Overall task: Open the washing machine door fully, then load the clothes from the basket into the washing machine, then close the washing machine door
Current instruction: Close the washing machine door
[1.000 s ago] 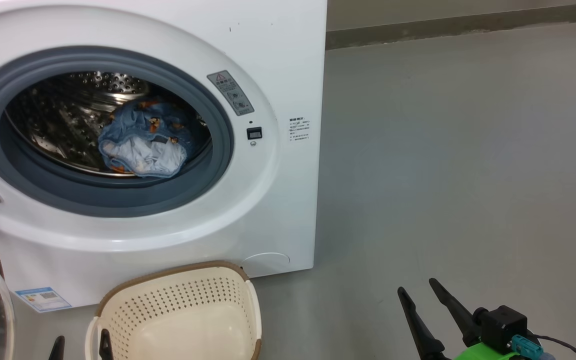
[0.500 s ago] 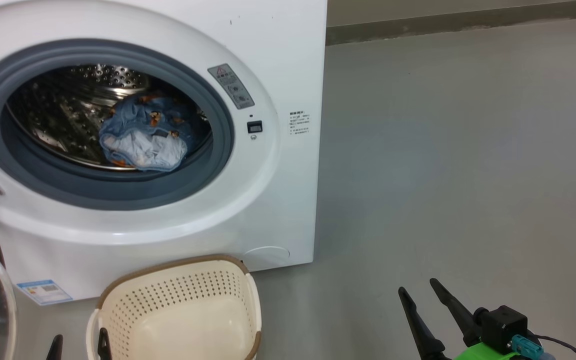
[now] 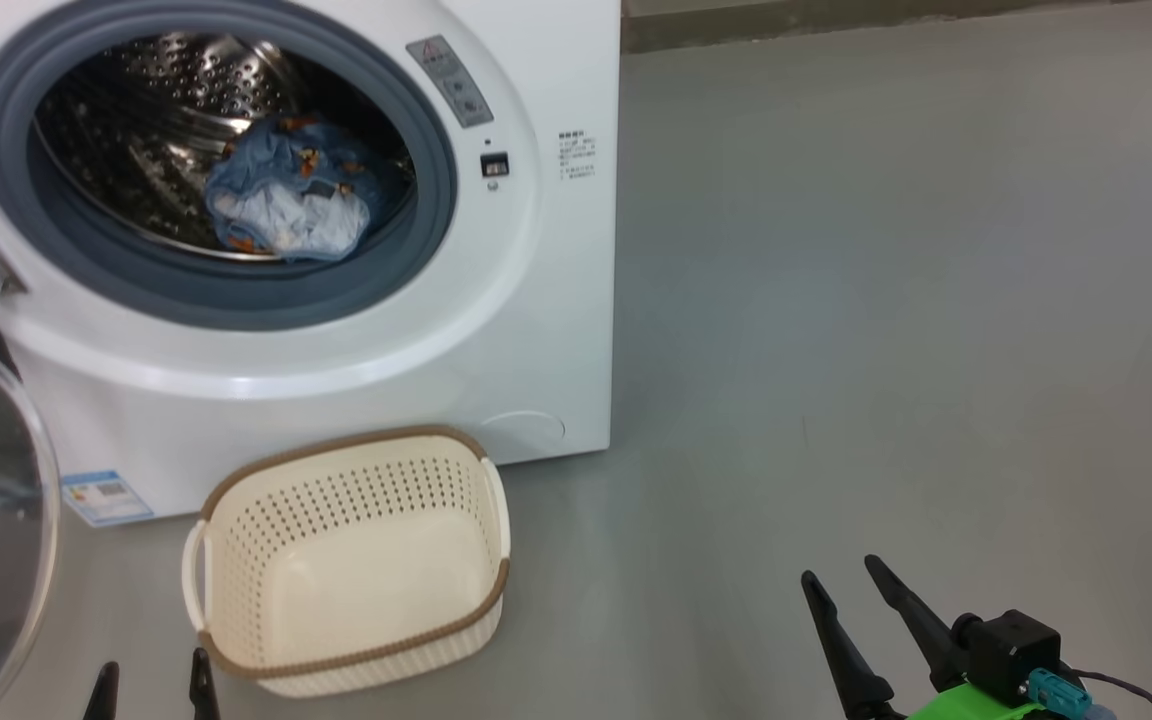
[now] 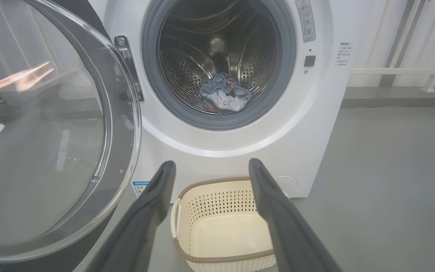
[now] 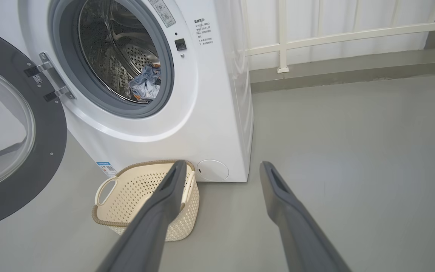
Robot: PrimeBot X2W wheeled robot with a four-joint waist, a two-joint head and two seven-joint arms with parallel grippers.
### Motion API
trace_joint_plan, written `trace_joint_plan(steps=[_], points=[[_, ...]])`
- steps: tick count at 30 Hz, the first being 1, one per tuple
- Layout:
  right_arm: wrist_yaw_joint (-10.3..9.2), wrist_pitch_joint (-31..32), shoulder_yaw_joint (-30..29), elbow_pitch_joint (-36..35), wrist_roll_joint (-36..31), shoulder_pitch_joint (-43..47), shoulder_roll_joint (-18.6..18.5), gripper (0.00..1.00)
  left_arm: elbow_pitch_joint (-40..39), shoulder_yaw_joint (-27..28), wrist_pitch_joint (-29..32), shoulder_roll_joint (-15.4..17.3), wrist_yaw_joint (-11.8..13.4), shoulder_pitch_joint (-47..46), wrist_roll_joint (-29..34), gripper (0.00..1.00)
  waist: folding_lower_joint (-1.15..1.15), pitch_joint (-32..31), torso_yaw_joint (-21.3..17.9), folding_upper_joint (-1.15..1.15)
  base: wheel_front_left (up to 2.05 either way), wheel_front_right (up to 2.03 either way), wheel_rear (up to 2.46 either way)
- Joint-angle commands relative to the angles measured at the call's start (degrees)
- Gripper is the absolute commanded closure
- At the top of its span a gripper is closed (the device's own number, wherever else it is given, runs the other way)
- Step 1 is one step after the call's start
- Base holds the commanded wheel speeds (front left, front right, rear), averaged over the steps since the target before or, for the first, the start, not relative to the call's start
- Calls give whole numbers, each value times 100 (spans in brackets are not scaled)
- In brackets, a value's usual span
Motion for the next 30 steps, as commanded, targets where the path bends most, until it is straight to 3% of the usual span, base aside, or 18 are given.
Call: trace_joint_plan(steps=[1,9,30], points=[[9,-68,100,-132,51,-11,-5,0,-181,218,-37,14,45,-346,40,0,0,5,9,0,-136,136,0],[9,-68,51,-146,28,-9,7,0,-203,133,-37,14,87,-375,-4,0,0,-26,54,0,-74,74,0],[9,-68,-17,-349,-108,69,23,0,-250,12,-37,14,192,-302,-23,0,0,-24,292,0,-1,1,0]])
